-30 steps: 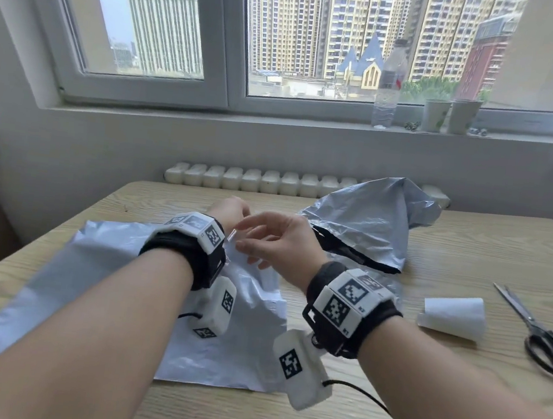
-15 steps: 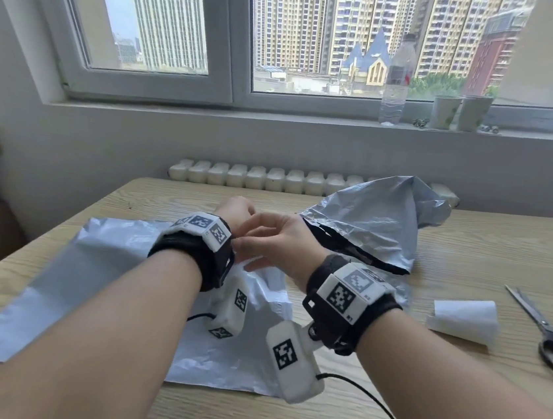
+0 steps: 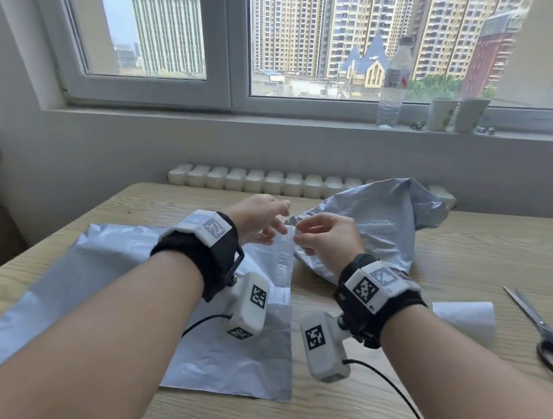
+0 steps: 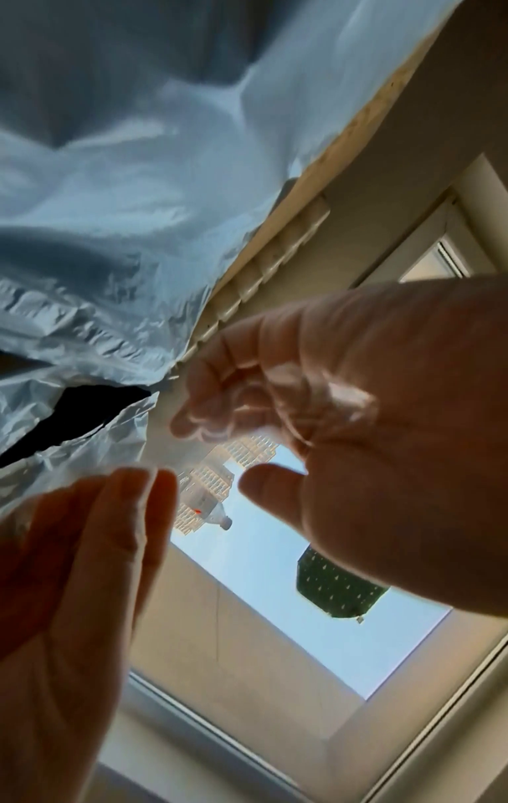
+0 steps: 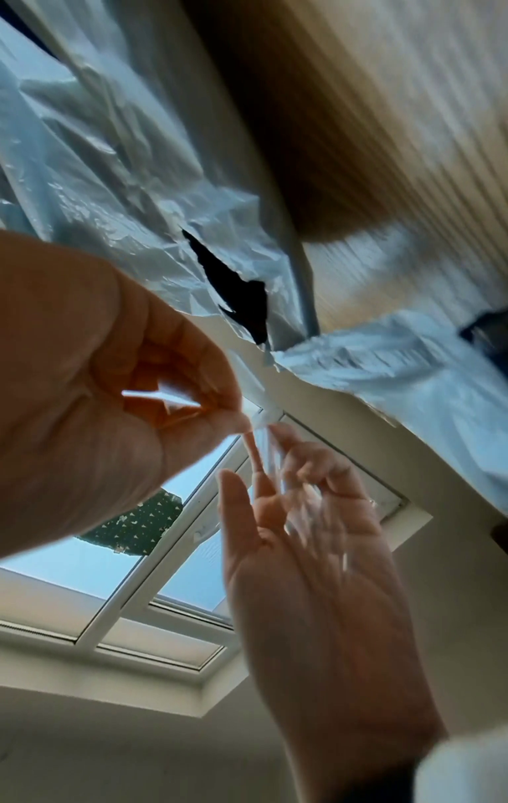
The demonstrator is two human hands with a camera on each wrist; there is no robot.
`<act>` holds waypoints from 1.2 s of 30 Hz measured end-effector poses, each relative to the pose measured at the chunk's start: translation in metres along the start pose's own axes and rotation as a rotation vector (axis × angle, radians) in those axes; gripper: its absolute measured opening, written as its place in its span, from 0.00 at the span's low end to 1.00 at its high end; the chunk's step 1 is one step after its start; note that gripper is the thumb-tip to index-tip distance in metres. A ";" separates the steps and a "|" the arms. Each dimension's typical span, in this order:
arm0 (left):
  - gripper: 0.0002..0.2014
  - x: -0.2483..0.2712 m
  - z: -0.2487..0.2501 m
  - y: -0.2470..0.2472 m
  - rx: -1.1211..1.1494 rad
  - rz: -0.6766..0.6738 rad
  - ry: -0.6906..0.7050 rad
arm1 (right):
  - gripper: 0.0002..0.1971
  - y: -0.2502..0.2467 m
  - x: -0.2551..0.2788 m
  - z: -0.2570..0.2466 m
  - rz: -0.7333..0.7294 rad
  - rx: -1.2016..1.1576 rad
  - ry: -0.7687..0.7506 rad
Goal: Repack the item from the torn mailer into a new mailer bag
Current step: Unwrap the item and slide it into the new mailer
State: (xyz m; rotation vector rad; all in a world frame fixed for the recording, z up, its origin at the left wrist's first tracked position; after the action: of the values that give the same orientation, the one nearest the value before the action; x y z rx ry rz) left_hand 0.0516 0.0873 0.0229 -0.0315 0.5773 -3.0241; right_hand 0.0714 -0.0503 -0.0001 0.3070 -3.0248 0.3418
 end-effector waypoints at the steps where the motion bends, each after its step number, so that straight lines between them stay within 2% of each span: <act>1: 0.10 0.000 0.002 0.007 0.001 -0.039 -0.013 | 0.11 -0.009 -0.003 0.001 0.053 0.044 -0.004; 4: 0.06 -0.002 0.005 0.020 -0.070 -0.121 -0.001 | 0.09 -0.048 -0.015 0.010 0.249 0.181 0.047; 7: 0.09 -0.009 0.007 0.027 -0.178 -0.156 0.045 | 0.08 -0.090 -0.023 0.024 0.399 0.226 0.130; 13: 0.13 -0.025 0.006 0.025 -0.427 -0.121 0.148 | 0.10 -0.131 -0.033 0.035 0.538 0.321 0.187; 19: 0.13 -0.036 0.006 0.016 -0.421 -0.009 0.218 | 0.12 -0.143 -0.033 0.044 0.518 0.352 0.254; 22: 0.12 -0.038 0.006 0.022 -0.452 -0.019 0.255 | 0.10 -0.139 -0.034 0.046 0.380 0.314 0.241; 25: 0.10 -0.040 0.002 0.025 -0.515 -0.010 0.239 | 0.06 -0.132 -0.031 0.046 0.309 0.241 0.222; 27: 0.15 -0.042 -0.003 0.017 -0.600 0.025 0.197 | 0.06 -0.124 -0.030 0.045 0.263 0.232 0.197; 29: 0.18 -0.041 -0.002 0.010 -0.576 0.035 0.191 | 0.06 -0.117 -0.028 0.043 0.240 0.243 0.184; 31: 0.16 -0.031 0.010 0.023 -0.460 -0.065 0.260 | 0.09 -0.110 -0.026 0.041 0.229 0.249 0.178; 34: 0.17 -0.012 0.040 0.071 -0.337 -0.290 0.388 | 0.05 -0.100 -0.029 0.036 0.215 0.269 0.182; 36: 0.15 -0.006 0.057 0.099 -0.313 -0.353 0.473 | 0.09 -0.094 -0.029 0.030 0.186 0.241 0.173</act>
State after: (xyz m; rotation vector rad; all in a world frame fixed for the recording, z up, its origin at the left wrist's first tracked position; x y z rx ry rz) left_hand 0.0654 -0.0247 0.0390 0.6470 1.1932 -3.2423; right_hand 0.1171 -0.1413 -0.0127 0.0079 -2.8476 0.7108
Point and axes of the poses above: each hand's wrist, its own x-axis away from the middle knuckle, its own y-axis out of the palm, z = x × y, the point moved 6 cm from there along -x, towards the middle knuckle, and after that the axes turned 12 degrees about y, right-handed, at the moved point
